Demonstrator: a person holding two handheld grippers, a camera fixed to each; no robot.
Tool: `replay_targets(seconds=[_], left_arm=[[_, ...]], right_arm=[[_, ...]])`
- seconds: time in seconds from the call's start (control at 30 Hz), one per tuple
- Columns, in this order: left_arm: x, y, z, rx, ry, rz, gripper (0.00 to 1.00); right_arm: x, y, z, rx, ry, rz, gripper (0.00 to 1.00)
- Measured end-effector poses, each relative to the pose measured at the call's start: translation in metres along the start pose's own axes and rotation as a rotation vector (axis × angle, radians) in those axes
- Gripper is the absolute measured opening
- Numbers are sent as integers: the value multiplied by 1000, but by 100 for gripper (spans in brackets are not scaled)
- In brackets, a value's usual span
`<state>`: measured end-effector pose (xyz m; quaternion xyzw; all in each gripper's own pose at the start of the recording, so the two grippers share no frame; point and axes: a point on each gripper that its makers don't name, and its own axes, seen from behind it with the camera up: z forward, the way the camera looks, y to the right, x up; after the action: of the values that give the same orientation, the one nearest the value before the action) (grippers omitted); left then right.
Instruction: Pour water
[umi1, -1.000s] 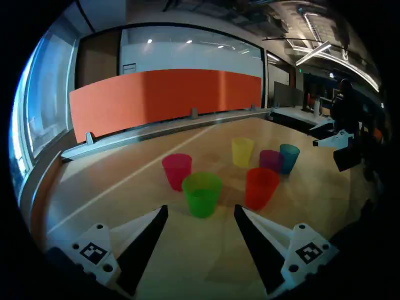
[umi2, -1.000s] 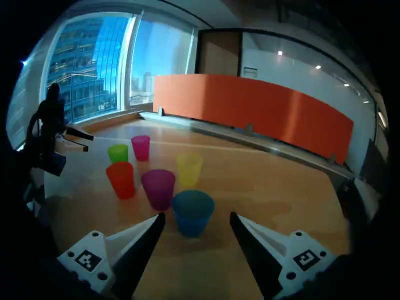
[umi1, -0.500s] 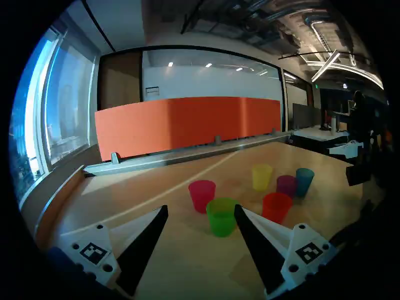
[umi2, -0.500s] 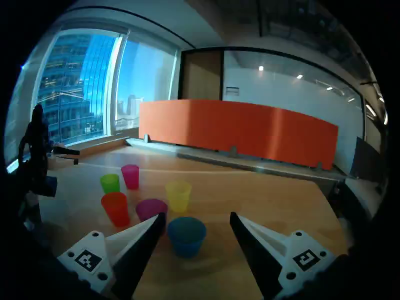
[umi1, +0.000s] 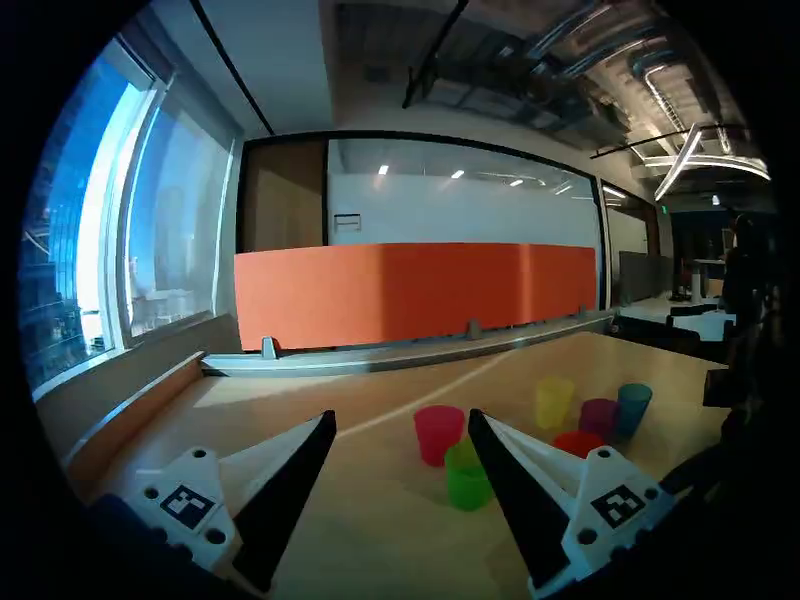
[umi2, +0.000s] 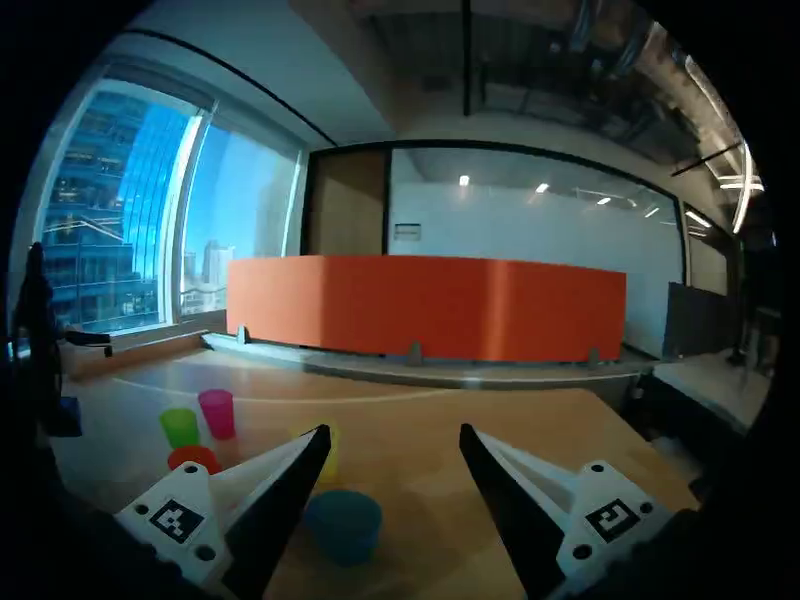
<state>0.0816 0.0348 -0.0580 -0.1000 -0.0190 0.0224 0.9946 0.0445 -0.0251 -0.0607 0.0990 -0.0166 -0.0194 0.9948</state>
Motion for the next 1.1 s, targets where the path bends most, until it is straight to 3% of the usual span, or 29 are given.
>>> replay_targets(seconds=[0.27, 0.5, 0.8, 1.1], left_arm=[[16, -7, 0, 35, 65, -36, 98], [23, -8, 3, 56, 105, -23, 98], [22, -12, 8, 67, 115, -27, 98], [15, -17, 14, 71, 115, -44, 98]], right_arm=[[12, 16, 7, -103, 71, -7, 100], [14, 29, 13, -184, 111, 4, 100], [13, 26, 20, -182, 119, 45, 100], [7, 27, 22, -185, 111, 40, 100]])
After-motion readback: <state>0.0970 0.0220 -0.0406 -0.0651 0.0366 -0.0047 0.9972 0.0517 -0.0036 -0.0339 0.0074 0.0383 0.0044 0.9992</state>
